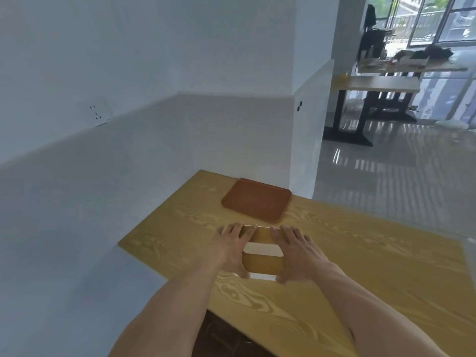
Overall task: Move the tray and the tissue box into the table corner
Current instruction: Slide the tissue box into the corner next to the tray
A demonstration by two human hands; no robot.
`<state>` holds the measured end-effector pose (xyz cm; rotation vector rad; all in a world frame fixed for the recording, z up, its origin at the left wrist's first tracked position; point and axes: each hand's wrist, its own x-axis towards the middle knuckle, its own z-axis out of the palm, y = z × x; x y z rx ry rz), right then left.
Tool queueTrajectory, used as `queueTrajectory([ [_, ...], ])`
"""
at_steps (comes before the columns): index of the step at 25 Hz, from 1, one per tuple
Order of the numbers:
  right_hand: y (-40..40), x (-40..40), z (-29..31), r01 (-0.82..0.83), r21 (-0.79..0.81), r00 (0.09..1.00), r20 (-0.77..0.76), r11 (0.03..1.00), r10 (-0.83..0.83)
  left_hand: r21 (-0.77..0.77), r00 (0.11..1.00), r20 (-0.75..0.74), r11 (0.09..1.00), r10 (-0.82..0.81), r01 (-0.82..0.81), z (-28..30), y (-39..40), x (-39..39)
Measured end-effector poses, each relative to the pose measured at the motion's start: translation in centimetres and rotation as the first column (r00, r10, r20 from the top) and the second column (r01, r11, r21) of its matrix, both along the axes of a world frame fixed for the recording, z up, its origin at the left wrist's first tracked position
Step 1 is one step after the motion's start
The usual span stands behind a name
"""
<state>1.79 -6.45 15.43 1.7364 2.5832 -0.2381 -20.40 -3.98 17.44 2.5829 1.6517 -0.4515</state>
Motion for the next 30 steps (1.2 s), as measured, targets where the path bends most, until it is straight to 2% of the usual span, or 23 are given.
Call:
queueTrajectory([
  [9, 2.7, -14.9, -0.3, -0.185, 0.006, 0.982, 0.029, 0.983, 0.184, -0.008, 0.988, 0.017, 0.988, 0.154, -0.154, -1.0, -1.3, -15.2],
  [17, 3.7, -28.9, 0.3, -0.238, 0.013, 0.969, 0.071, 0.971, 0.237, 0.032, 0.977, 0.100, 0.981, 0.187, -0.191, -1.3, -1.7, -29.2],
  [24, 6.4, -34.2, 0.2, -0.259, -0.012, 0.960, 0.110, 0.966, 0.259, 0.020, 0.971, 0.134, 0.979, 0.197, -0.201, -2.6, 0.7, -34.5],
  [30, 12.2, -35.9, -1.3, -0.228, -0.041, 0.970, 0.077, 0.973, 0.230, 0.015, 0.975, 0.127, 0.983, 0.180, -0.184, -3.9, 6.8, -36.3],
])
